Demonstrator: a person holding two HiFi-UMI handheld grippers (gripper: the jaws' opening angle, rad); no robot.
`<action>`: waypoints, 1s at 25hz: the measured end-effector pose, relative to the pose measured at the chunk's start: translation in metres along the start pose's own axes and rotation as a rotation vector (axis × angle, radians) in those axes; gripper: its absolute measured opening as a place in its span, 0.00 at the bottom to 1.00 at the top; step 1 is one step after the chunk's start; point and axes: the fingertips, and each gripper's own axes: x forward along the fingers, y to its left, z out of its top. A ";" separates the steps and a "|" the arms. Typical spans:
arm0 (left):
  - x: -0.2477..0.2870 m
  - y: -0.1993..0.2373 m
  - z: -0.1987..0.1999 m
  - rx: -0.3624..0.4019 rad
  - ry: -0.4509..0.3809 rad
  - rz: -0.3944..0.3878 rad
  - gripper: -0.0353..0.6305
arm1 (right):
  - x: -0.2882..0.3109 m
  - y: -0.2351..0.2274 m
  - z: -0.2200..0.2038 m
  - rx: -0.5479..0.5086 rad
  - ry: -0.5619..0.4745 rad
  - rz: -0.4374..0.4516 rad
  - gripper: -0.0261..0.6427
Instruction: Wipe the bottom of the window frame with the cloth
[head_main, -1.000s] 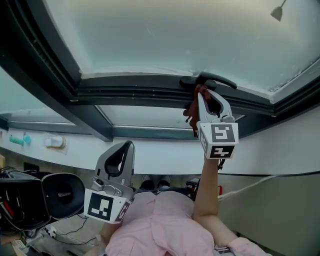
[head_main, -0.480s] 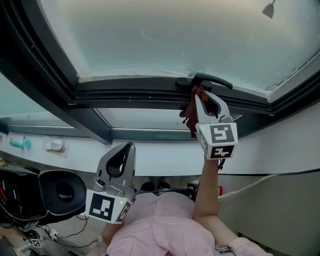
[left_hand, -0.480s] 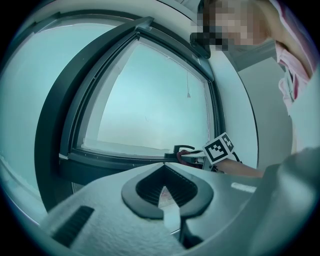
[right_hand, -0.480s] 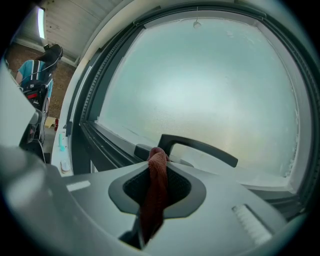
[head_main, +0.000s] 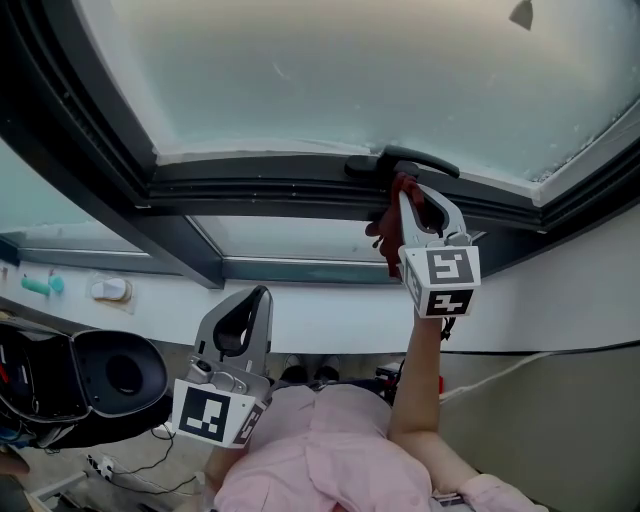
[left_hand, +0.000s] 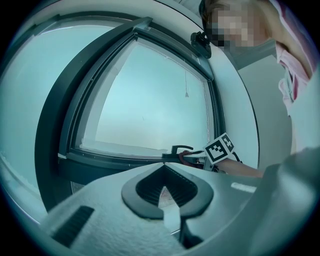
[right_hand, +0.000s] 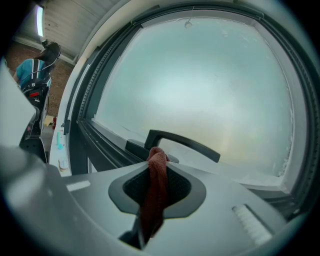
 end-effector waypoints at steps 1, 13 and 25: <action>0.001 -0.002 0.000 0.000 0.000 -0.002 0.05 | -0.001 -0.002 -0.001 0.002 0.001 -0.001 0.11; 0.010 -0.018 -0.002 0.004 0.007 -0.013 0.05 | -0.004 -0.011 -0.005 0.019 -0.014 0.021 0.11; 0.007 -0.021 -0.003 0.007 0.005 0.026 0.05 | -0.007 -0.019 -0.008 0.028 -0.021 0.025 0.11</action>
